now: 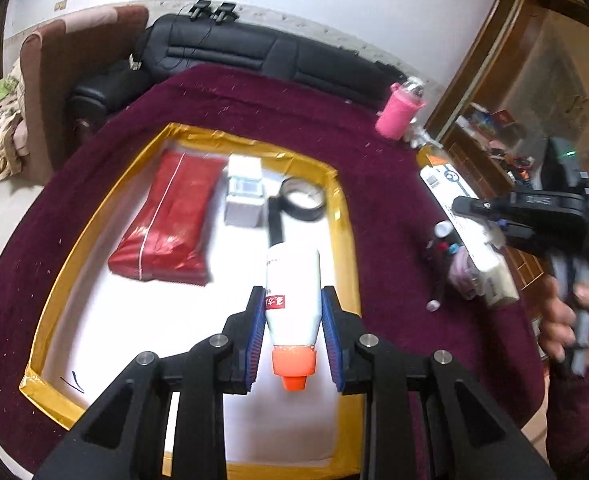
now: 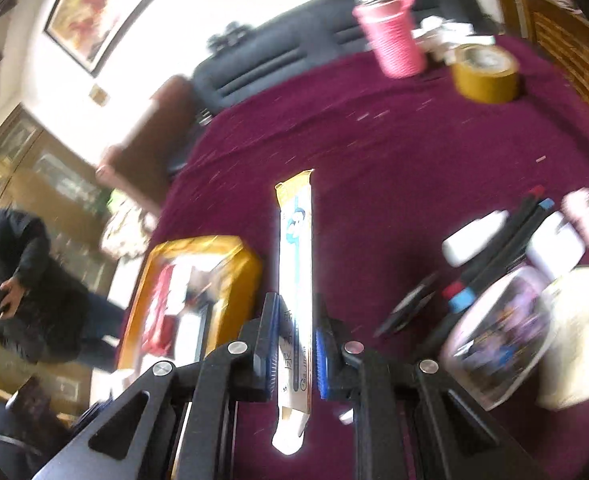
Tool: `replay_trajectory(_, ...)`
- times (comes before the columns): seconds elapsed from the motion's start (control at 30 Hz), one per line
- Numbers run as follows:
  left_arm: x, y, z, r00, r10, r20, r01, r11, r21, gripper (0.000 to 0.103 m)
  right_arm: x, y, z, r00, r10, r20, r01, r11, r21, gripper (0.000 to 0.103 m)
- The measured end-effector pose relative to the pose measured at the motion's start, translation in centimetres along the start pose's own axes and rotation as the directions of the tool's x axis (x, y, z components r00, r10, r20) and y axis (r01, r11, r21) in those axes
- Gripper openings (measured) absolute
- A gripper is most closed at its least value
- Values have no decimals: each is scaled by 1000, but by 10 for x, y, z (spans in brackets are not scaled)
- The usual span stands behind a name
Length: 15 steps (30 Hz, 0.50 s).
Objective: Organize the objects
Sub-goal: 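Carry the bottle and the tube box over the white tray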
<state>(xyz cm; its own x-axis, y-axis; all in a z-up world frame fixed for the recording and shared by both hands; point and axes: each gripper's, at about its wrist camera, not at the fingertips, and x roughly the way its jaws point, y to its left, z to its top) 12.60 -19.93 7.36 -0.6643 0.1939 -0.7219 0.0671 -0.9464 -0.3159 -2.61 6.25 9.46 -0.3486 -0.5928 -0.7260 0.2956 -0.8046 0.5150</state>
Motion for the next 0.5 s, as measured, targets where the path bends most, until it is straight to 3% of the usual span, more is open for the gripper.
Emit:
replay_trajectory(0.23, 38, 14, 13, 994, 87, -61, -85, 996, 28, 26, 58, 67, -33, 992, 48, -115, -53, 998, -44, 17)
replay_trajectory(0.5, 68, 34, 25, 989, 85, -122, -87, 996, -11, 26, 114, 102, -46, 984, -53, -168, 38, 995, -91, 17)
